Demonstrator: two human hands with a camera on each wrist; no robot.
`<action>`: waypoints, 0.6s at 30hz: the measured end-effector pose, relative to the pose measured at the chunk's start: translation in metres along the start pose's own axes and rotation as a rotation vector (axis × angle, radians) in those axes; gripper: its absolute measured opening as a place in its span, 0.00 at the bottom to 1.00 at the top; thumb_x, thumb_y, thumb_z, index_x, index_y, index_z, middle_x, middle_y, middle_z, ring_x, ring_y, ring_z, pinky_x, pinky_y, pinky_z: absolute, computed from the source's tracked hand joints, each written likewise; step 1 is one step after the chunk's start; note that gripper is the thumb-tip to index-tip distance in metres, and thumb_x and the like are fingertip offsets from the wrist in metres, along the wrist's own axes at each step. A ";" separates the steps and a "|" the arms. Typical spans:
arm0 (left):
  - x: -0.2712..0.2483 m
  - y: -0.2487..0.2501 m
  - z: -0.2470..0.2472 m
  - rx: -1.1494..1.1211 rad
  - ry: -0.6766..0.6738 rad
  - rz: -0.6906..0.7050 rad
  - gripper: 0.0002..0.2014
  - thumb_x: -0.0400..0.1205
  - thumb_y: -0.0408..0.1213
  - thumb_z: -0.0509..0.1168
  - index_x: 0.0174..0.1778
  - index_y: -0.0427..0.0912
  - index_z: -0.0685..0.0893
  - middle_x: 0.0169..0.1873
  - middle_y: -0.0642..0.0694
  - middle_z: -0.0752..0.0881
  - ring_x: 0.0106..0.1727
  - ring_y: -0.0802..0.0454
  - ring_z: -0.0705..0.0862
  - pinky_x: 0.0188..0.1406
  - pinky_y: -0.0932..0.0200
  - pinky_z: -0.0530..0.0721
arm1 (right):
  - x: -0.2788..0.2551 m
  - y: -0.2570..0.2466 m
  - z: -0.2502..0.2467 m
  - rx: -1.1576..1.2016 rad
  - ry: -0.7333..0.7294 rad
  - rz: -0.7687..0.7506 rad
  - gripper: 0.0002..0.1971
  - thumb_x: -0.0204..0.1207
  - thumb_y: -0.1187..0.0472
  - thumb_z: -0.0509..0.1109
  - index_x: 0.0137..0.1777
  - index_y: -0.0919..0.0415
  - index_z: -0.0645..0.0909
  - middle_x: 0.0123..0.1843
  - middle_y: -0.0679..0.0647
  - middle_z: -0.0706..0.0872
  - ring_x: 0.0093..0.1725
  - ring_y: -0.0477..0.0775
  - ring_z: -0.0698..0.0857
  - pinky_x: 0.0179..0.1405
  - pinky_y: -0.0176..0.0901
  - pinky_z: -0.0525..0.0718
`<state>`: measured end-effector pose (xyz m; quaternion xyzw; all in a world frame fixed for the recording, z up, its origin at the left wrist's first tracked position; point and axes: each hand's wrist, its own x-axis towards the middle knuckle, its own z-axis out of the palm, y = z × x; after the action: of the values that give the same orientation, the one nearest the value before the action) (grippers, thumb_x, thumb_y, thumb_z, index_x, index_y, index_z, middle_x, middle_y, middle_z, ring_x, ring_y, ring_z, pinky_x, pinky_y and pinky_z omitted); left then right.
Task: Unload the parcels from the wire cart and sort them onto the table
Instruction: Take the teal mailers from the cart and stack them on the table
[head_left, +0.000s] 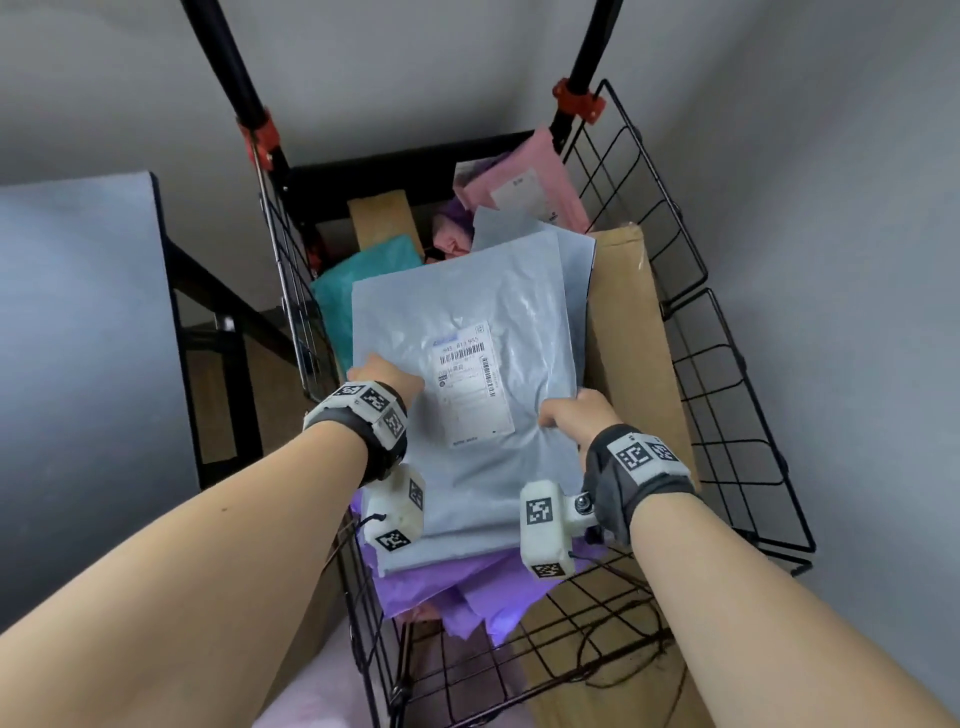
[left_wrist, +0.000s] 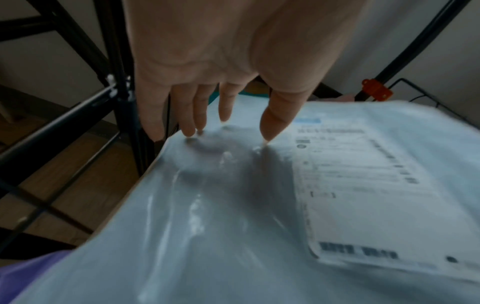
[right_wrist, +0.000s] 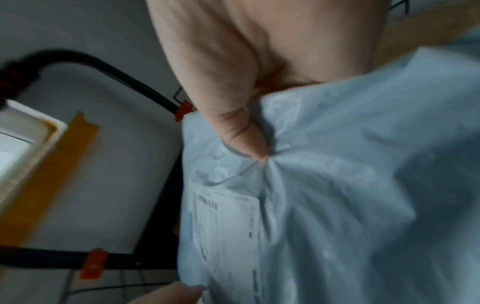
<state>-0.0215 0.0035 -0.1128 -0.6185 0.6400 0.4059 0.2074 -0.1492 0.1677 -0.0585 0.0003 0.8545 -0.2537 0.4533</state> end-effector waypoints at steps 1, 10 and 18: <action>-0.005 0.004 -0.005 -0.041 0.019 0.000 0.29 0.79 0.41 0.65 0.74 0.36 0.66 0.70 0.33 0.72 0.67 0.35 0.76 0.65 0.49 0.77 | -0.004 -0.005 -0.007 0.016 0.011 -0.035 0.14 0.68 0.71 0.66 0.54 0.70 0.78 0.49 0.61 0.80 0.46 0.58 0.78 0.46 0.43 0.74; -0.074 0.040 -0.061 -0.393 0.146 0.159 0.21 0.78 0.34 0.67 0.66 0.32 0.72 0.58 0.37 0.81 0.61 0.39 0.80 0.48 0.58 0.77 | -0.053 -0.050 -0.077 0.361 0.218 -0.285 0.14 0.65 0.80 0.62 0.40 0.62 0.79 0.44 0.60 0.83 0.46 0.59 0.81 0.52 0.49 0.80; -0.145 0.042 -0.094 -0.635 0.279 0.395 0.08 0.75 0.28 0.66 0.47 0.39 0.76 0.39 0.44 0.78 0.45 0.48 0.77 0.41 0.56 0.79 | -0.112 -0.056 -0.110 0.507 0.182 -0.402 0.13 0.69 0.81 0.60 0.37 0.63 0.78 0.35 0.55 0.80 0.43 0.58 0.77 0.45 0.42 0.74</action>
<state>-0.0183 0.0165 0.0645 -0.5659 0.6115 0.5277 -0.1653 -0.1815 0.1924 0.1034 -0.0327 0.7840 -0.5415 0.3016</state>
